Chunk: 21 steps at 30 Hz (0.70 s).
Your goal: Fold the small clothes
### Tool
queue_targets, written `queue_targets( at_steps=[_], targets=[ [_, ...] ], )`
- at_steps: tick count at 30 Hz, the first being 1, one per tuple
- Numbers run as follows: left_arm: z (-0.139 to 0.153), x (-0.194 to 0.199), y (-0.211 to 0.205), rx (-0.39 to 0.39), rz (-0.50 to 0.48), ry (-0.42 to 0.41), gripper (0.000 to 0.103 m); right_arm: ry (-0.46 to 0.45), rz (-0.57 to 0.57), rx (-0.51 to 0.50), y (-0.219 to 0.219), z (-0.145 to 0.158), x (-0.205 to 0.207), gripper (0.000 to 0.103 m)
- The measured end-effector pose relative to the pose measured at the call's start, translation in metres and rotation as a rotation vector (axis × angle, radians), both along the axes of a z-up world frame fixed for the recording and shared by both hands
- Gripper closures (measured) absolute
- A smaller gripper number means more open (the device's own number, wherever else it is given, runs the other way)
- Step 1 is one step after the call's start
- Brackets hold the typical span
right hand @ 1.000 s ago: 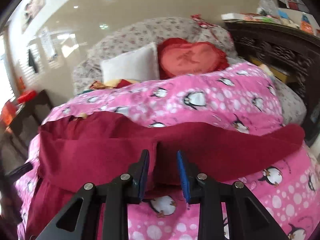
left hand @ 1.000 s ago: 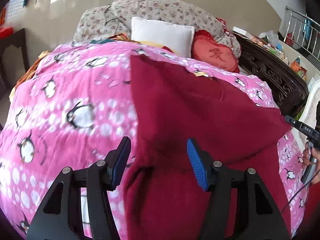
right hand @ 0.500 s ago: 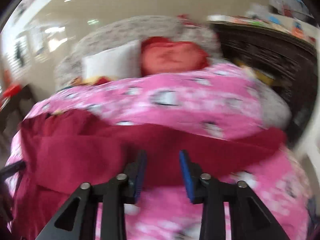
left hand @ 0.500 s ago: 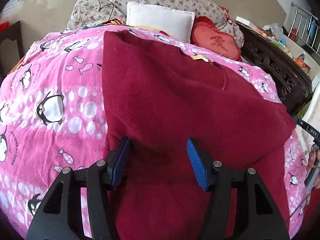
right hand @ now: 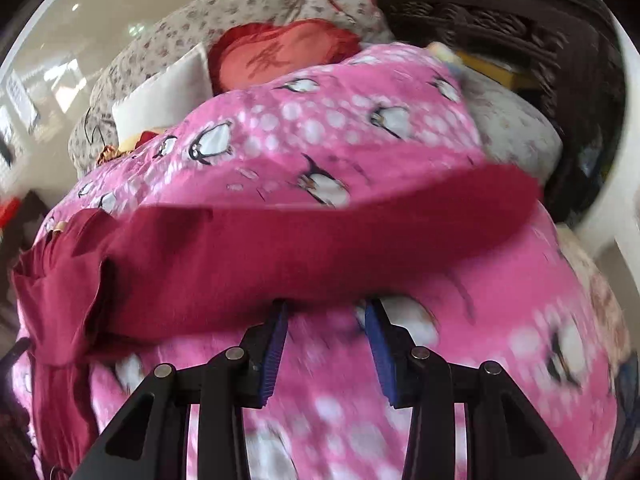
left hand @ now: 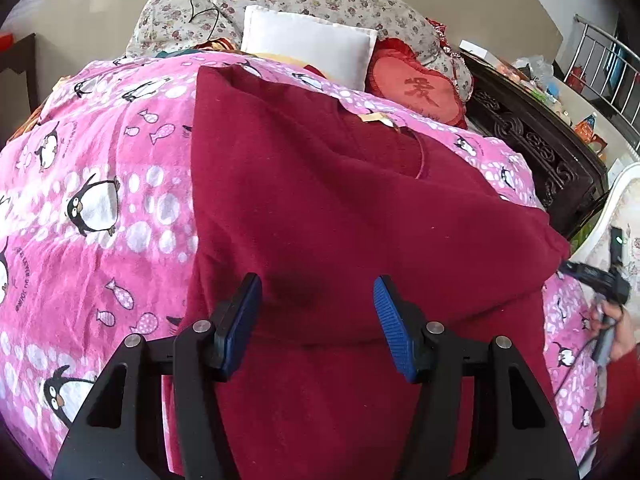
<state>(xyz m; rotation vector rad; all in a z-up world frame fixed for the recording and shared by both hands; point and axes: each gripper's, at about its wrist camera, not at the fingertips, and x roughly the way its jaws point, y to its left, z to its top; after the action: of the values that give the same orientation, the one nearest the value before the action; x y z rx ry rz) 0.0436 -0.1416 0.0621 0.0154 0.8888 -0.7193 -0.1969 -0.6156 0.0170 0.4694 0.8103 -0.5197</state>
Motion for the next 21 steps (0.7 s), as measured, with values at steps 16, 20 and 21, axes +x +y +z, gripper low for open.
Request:
queue_targets(
  at_steps=[16,20,21],
  targets=[
    [0.017,-0.008,-0.003,-0.025,-0.032,-0.020,0.045,-0.185,-0.174,-0.023,-0.055,0.022,0.019,0.062],
    [0.013,-0.007,-0.001,-0.037,-0.028,-0.011,0.045,-0.211,-0.309,0.131,-0.105,0.003,-0.027,0.062],
    [0.012,-0.007,-0.001,-0.039,-0.025,-0.007,0.045,-0.236,-0.325,0.196,-0.117,-0.008,-0.031,0.062]
  ],
)
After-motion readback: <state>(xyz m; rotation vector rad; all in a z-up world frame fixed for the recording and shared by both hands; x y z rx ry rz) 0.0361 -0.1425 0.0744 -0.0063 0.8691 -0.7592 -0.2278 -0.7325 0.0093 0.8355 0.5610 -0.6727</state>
